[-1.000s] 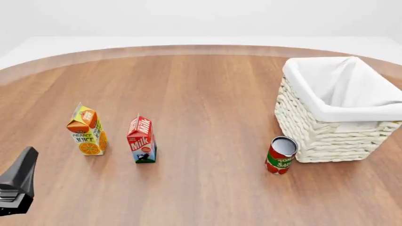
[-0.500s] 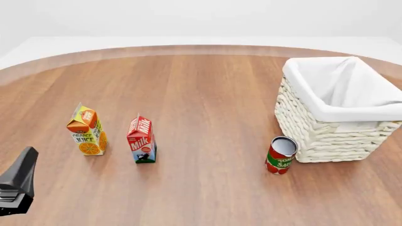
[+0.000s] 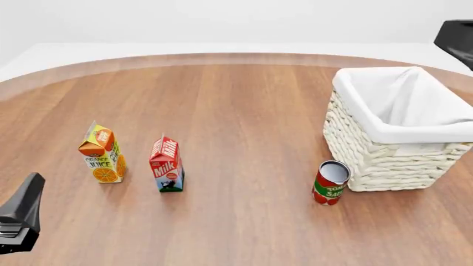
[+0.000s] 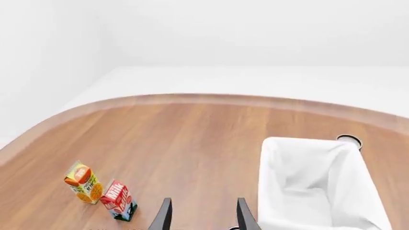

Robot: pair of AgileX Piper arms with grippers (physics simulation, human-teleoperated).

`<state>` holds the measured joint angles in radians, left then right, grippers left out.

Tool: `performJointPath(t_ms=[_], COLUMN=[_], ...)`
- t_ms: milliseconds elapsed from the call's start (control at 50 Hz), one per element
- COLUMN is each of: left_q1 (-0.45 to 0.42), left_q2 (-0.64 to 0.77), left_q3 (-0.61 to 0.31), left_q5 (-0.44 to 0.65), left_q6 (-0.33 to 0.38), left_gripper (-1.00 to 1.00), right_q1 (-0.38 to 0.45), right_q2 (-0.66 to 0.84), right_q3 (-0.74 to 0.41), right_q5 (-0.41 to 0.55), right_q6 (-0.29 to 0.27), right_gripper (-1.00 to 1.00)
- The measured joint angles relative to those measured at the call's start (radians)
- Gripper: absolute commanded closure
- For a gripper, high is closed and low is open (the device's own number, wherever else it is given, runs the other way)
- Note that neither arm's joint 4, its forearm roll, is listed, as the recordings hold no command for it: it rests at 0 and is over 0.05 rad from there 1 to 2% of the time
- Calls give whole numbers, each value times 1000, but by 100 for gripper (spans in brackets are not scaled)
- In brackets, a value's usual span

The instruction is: Pick the milk and place it in the basket.

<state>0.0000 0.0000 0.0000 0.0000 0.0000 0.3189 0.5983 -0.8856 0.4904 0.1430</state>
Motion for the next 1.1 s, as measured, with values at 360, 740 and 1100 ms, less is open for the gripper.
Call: performJointPath(t_ms=[360,740,1100], left_q1=[0,0,0], left_q2=[0,0,0], left_q3=[0,0,0], left_q5=[0,0,0], left_q6=[0,0,0], left_gripper=[-100,-100,-100], right_q1=[77,153,223], right_q2=[160,329,481], right_q3=[-87,-217,-292], right_q5=[-22,20,25], right_q6=[19,46,92], right_gripper=[-100,-100,-100])
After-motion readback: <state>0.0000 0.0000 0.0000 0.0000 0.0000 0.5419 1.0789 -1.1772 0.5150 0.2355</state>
